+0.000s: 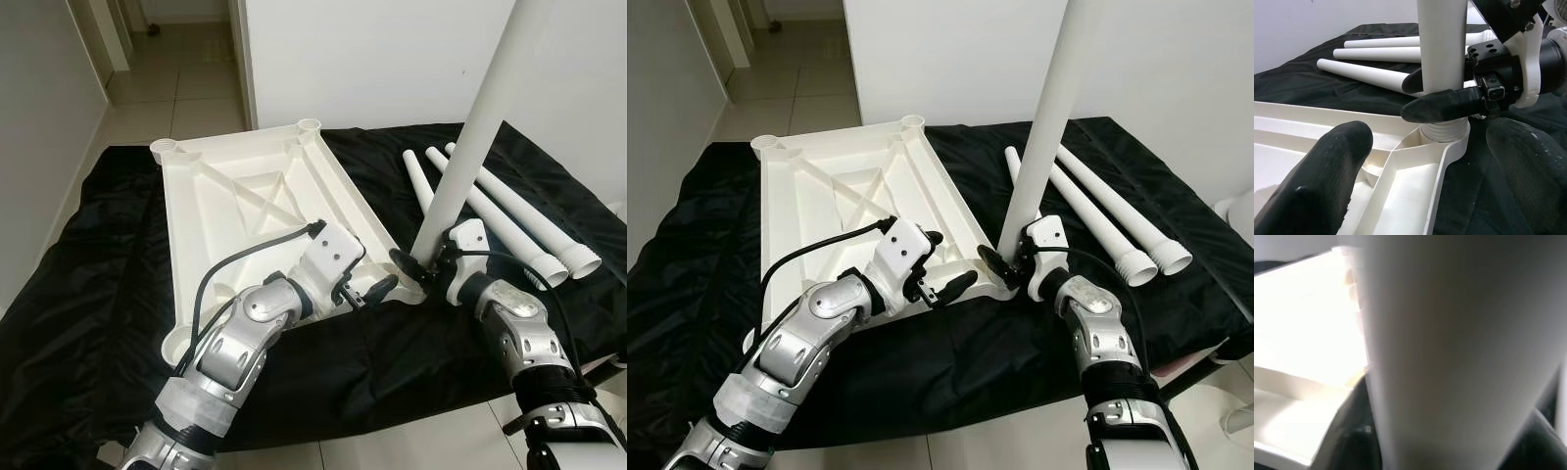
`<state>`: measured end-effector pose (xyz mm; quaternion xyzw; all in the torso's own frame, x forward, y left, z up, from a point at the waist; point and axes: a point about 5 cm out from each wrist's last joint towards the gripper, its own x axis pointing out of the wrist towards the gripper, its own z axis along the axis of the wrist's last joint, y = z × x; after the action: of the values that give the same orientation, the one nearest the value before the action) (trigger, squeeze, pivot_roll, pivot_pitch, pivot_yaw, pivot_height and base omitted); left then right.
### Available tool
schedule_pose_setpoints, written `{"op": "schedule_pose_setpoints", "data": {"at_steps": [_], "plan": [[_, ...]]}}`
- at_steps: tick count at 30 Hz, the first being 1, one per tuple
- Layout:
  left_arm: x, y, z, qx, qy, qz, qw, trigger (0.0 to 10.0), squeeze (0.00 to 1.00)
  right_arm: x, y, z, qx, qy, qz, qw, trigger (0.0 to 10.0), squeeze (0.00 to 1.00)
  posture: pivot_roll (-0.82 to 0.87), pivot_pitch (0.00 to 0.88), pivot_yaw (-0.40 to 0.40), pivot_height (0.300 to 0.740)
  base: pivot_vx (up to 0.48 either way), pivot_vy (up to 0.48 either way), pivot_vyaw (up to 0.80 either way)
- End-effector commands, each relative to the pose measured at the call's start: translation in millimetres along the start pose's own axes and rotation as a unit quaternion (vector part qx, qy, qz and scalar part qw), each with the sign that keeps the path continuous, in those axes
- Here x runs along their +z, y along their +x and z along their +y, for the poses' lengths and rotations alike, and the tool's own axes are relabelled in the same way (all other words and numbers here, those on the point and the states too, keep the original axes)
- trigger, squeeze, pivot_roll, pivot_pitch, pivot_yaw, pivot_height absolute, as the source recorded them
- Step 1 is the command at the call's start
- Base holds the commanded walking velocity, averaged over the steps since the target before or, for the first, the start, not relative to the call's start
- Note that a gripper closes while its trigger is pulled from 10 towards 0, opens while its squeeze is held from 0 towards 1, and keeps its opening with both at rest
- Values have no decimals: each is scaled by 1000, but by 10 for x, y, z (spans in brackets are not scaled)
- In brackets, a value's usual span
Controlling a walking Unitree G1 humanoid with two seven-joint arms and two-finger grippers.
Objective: Building children table
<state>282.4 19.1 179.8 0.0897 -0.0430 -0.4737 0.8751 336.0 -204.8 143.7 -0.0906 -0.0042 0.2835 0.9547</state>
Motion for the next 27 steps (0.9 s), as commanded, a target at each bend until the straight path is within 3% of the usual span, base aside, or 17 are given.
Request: {"op": "schedule_pose_setpoints", "data": {"at_steps": [1,2,3,5,11,12,13,16,23,27], "plan": [[6,23,-22,-6,2,4,1000,10000,0,30,40,-3,21,-17,-1,1000,1412,0,-64,0,33,740,0,0,0],[6,23,-22,-6,2,4,1000,10000,0,30,40,-3,21,-17,-1,1000,1412,0,-64,0,33,740,0,0,0],[7,25,-24,-7,1,3,1000,10000,0,32,40,-11,22,-18,-1,1000,314,0,-64,0,33,740,0,0,0],[7,25,-24,-7,1,3,1000,10000,0,28,36,-17,22,-16,0,1000,0,0,-64,0,33,740,0,0,0],[7,24,-27,-7,1,3,1000,10000,0,-19,13,-35,21,-2,3,1000,0,0,-65,0,31,740,0,0,0],[6,24,-28,-7,1,3,1000,10000,0,-43,8,-41,14,9,5,1000,6863,0,-65,0,31,740,0,0,0],[6,23,-32,-7,0,3,1000,10000,0,-61,3,-37,5,21,4,1000,10000,0,-67,0,29,740,0,0,0],[1,21,-41,-9,-1,3,1000,10000,0,-117,4,-10,-20,51,10,998,10000,0,-69,0,29,740,0,0,0],[-1,20,-47,-10,-1,2,1000,10000,0,-159,23,11,-46,63,16,997,10000,0,-73,0,27,740,0,0,0],[-4,21,-55,-12,0,2,1000,10000,0,-118,62,91,-93,88,-2,992,10000,0,-73,0,22,740,0,0,0]]}}
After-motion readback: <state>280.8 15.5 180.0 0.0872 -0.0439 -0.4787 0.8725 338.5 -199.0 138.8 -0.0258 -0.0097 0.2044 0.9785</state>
